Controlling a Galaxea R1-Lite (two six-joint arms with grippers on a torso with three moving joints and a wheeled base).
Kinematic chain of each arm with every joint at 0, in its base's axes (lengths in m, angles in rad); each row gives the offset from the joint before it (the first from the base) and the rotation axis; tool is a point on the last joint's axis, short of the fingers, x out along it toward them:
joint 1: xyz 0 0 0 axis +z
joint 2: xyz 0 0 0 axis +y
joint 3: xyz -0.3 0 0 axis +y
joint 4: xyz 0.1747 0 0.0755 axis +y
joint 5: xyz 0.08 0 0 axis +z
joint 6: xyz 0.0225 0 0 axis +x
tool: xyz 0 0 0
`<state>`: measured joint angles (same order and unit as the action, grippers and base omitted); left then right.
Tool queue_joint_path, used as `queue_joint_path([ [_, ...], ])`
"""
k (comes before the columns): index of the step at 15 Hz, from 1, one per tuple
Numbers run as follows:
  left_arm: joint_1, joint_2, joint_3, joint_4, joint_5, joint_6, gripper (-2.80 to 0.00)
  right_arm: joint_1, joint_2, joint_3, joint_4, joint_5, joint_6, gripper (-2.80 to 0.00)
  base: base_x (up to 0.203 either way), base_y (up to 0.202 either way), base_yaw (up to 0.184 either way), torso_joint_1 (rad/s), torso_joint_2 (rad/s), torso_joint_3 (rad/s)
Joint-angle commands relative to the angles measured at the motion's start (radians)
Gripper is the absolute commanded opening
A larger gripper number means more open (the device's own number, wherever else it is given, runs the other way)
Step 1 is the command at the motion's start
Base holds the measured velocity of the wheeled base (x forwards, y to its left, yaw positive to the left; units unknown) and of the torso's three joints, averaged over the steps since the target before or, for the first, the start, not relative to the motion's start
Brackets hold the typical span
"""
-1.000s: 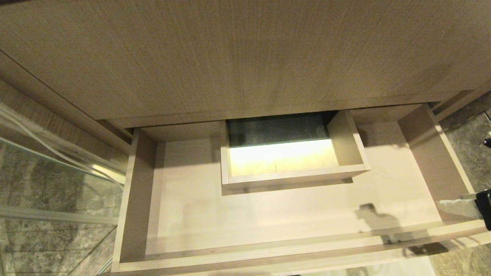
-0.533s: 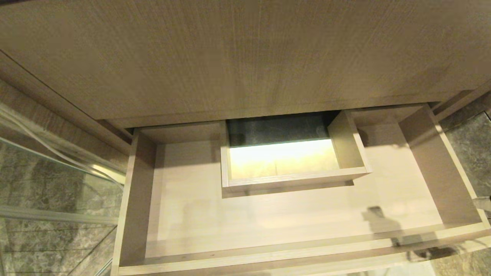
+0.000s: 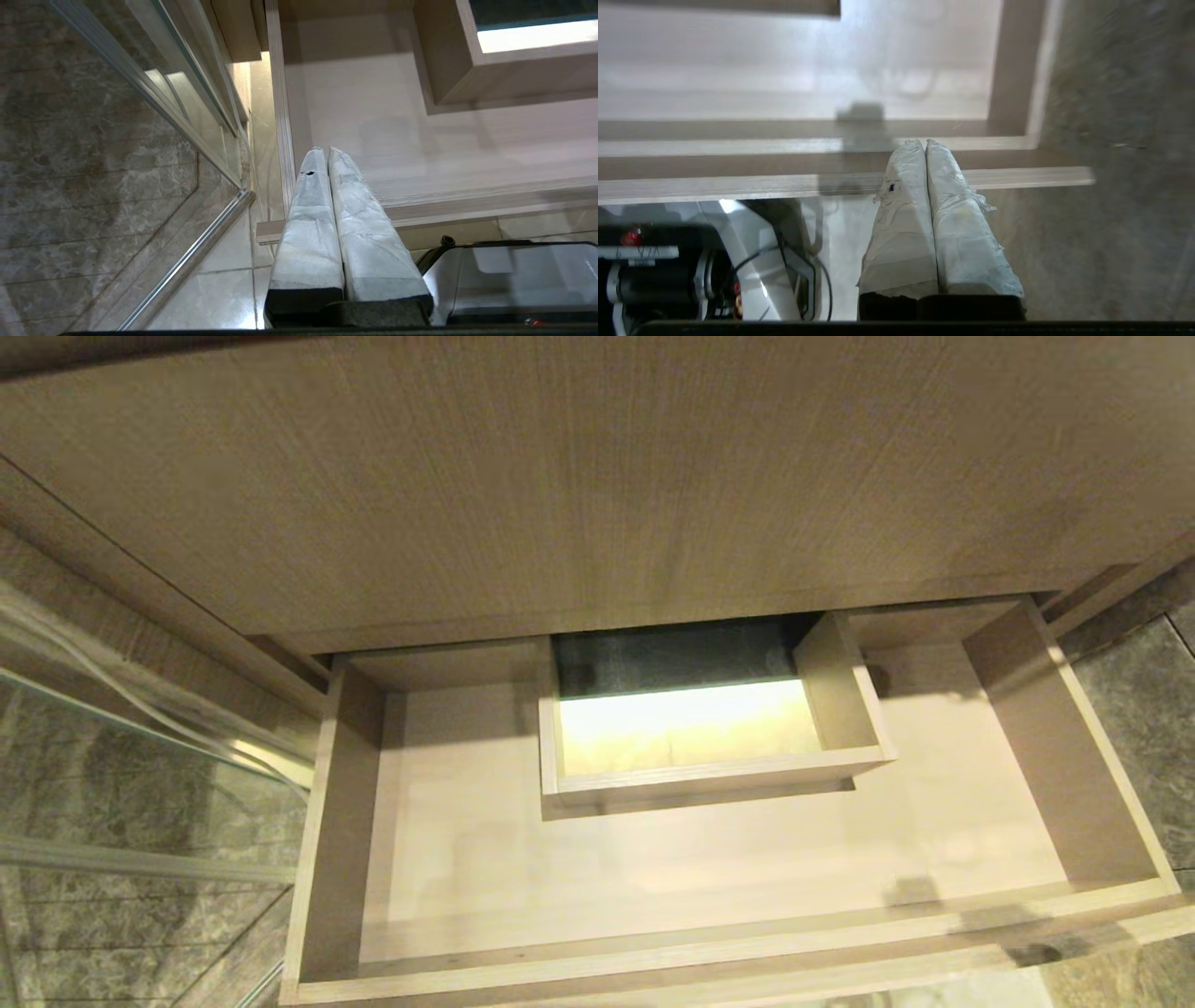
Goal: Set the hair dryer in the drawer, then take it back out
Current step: Pick up the hairdryer
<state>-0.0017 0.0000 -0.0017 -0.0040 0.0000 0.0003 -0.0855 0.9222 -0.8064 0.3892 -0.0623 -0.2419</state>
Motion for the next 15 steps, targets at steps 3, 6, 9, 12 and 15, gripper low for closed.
queue_joint_path([
  [3, 0.000, 0.001, 0.000, -0.001, 0.000, 0.000, -2.80, 0.000, -0.118, 0.025, -0.039, 0.000, -0.032, -2.80, 0.000, 0.000, 0.000, 0.087, -0.43, -0.192],
  [6, 0.000, 0.000, 0.000, -0.001, 0.000, 0.000, -2.80, -0.001, -0.168, 0.026, -0.036, 0.000, -0.060, -2.80, 0.000, 0.000, 0.000, 0.231, -0.50, -0.220],
  [9, 0.000, 0.000, 0.000, -0.001, 0.000, 0.000, -2.80, -0.009, -0.172, 0.021, -0.068, -0.004, -0.057, -2.80, 0.000, 0.000, 0.000, 0.428, -0.50, -0.244],
  [12, 0.000, 0.000, 0.000, -0.001, 0.000, 0.000, -2.80, -0.008, -0.181, 0.041, -0.136, -0.002, -0.060, -2.80, 0.000, 0.000, 0.000, 0.298, -0.52, -0.246],
  [15, 0.000, 0.000, 0.000, -0.001, 0.000, 0.000, -2.80, -0.008, -0.190, 0.041, -0.134, -0.002, -0.059, -2.80, 0.000, 0.000, 0.000, 0.297, -0.54, -0.258],
])
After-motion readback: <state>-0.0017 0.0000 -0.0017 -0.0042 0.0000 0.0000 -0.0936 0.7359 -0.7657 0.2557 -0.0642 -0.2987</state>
